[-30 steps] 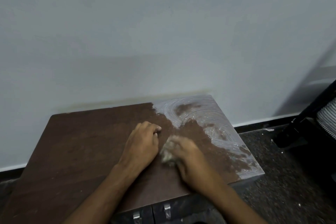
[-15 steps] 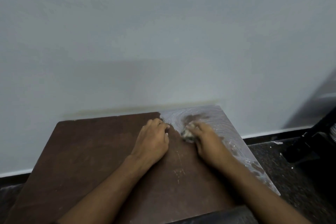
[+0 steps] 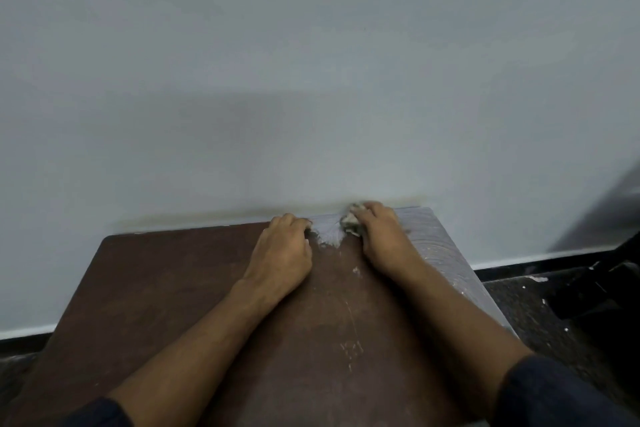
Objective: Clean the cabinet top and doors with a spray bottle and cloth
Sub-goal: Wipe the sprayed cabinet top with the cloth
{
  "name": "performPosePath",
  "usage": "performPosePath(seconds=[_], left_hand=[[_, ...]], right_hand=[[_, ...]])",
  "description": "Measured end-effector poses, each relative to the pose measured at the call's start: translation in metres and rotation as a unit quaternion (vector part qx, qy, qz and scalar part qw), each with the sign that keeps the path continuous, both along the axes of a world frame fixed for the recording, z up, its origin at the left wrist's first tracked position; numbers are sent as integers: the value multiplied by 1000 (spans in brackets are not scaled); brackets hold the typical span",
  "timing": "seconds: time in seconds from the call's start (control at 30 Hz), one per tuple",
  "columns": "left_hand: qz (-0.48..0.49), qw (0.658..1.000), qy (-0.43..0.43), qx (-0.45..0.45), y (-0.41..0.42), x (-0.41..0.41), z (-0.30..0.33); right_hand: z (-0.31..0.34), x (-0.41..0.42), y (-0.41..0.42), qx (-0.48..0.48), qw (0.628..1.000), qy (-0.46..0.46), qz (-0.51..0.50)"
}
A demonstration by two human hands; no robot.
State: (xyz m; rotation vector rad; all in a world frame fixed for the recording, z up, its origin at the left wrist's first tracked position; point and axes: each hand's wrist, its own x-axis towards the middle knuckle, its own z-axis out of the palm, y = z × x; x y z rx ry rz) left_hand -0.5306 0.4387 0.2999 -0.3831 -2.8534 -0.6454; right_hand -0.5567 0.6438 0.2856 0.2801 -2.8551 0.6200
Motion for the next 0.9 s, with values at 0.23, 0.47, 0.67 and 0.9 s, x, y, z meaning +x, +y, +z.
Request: performPosePath(seconds=[0.23,0.47,0.67,0.9], left_hand=[[45,997,-7,58,-9,-8,2],[70,994,-3,80,-20,-6,1],[76,994,27,79,-23,-1,4],[9,994,7,112,-11,12,-3]], right_hand=[[-3,2,-64,-28,996,-6,87],[0,-4,-103,17,999,-25,-33],[-4,-16,-77,-19,996,11,86],[8,50,-34,-54,992,6,117]])
